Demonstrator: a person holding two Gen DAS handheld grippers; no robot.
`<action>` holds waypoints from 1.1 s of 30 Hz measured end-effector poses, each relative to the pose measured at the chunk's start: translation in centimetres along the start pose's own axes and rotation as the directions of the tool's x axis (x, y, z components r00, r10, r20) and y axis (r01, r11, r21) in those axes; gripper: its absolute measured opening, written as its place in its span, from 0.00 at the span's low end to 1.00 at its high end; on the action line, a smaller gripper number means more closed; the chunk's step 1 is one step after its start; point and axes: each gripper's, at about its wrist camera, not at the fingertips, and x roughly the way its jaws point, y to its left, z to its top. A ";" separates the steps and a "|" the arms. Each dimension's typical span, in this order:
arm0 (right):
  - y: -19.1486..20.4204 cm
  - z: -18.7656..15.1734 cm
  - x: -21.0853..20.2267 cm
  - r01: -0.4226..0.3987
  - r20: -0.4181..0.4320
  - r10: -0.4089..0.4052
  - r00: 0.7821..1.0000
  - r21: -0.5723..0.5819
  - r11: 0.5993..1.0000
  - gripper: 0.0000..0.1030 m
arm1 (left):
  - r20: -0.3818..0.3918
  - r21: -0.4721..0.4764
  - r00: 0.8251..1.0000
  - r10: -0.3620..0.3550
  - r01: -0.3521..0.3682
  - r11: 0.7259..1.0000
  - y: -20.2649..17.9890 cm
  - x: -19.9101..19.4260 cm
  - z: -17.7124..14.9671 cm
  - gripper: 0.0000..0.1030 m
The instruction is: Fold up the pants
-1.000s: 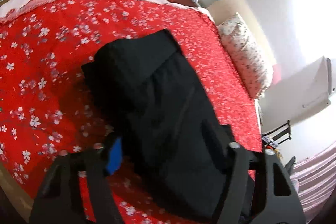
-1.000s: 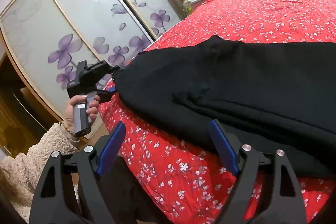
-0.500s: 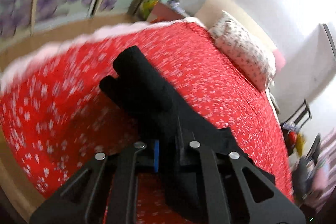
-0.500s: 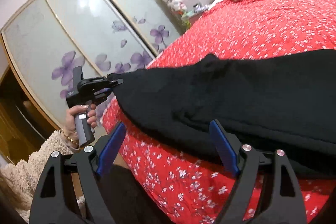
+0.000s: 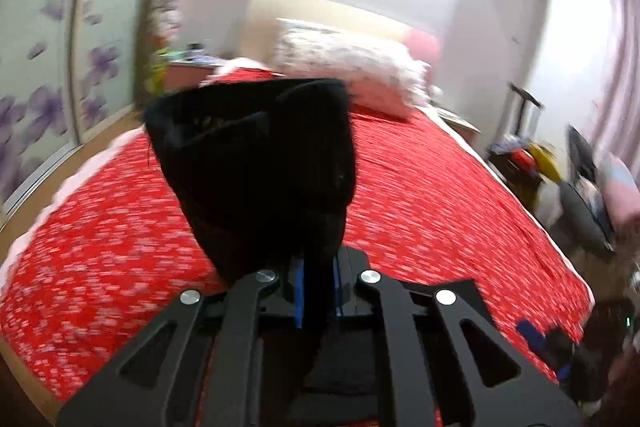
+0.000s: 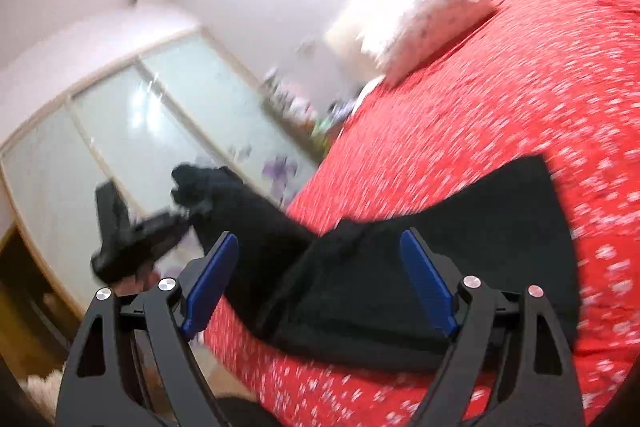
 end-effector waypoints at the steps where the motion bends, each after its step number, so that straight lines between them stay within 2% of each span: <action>1: -0.6 0.5 -0.8 0.011 0.038 -0.012 0.999 0.022 1.000 0.82 | -0.012 0.023 0.999 -0.033 0.033 0.999 -2.0 0.5 -0.4 0.09; 6: -3.7 2.3 -4.3 0.060 0.188 -0.087 0.978 0.144 0.988 0.83 | -0.072 0.092 0.984 -0.164 0.170 0.981 -9.6 3.7 -3.5 0.09; 9: -5.3 3.1 -5.7 0.085 0.238 -0.136 0.962 0.212 0.973 0.83 | -0.214 0.095 0.953 -0.216 0.240 0.966 -13.6 7.8 -7.6 0.09; 11: -6.4 3.1 -6.3 0.088 0.241 -0.153 0.958 0.261 0.961 0.83 | -0.351 0.140 0.920 -0.176 0.237 0.961 -16.0 11.4 -11.8 0.09; 12: -7.0 3.2 -6.5 0.086 0.238 -0.157 0.958 0.285 0.955 0.83 | -0.369 0.150 0.915 -0.164 0.233 0.961 -16.4 12.2 -13.4 0.09; 14: -7.6 3.3 -6.5 0.092 0.222 -0.166 0.961 0.311 0.946 0.83 | -0.338 0.176 0.929 -0.153 0.222 0.959 -16.6 12.0 -14.2 0.09; 17: -7.6 3.7 -6.5 0.101 0.216 -0.170 0.962 0.298 0.949 0.83 | -0.317 0.124 0.931 -0.183 0.232 0.965 -16.1 11.3 -12.7 0.09; 20: -7.4 3.9 -6.4 0.105 0.224 -0.174 0.959 0.292 0.951 0.83 | -0.225 0.151 0.957 -0.186 0.222 0.963 -17.3 9.1 -10.7 0.09; 21: -7.7 4.0 -6.0 0.103 0.225 -0.174 0.959 0.294 0.950 0.83 | -0.208 0.153 0.957 -0.201 0.235 0.960 -17.6 8.5 -10.5 0.09; 23: -7.6 3.8 -6.1 0.107 0.225 -0.178 0.958 0.297 0.949 0.83 | -0.225 0.188 0.948 -0.225 0.269 0.945 -19.0 8.2 -11.3 0.09; 26: -7.8 3.6 -6.0 0.116 0.220 -0.187 0.957 0.299 0.947 0.83 | -0.325 0.270 0.930 -0.173 0.266 0.925 -20.5 10.2 -15.0 0.10; 27: -7.6 3.6 -6.1 0.119 0.218 -0.189 0.957 0.298 0.947 0.83 | -0.347 0.264 0.923 -0.167 0.267 0.927 -20.3 11.0 -16.2 0.10; 30: -7.5 3.6 -5.9 0.123 0.206 -0.185 0.961 0.282 0.951 0.83 | -0.310 0.288 0.936 -0.168 0.261 0.921 -19.8 10.5 -17.1 0.11; 33: -7.2 3.4 -5.4 0.110 0.182 -0.159 0.970 0.253 0.961 0.83 | -0.321 0.298 0.935 -0.150 0.250 0.921 -20.1 10.1 -16.7 0.15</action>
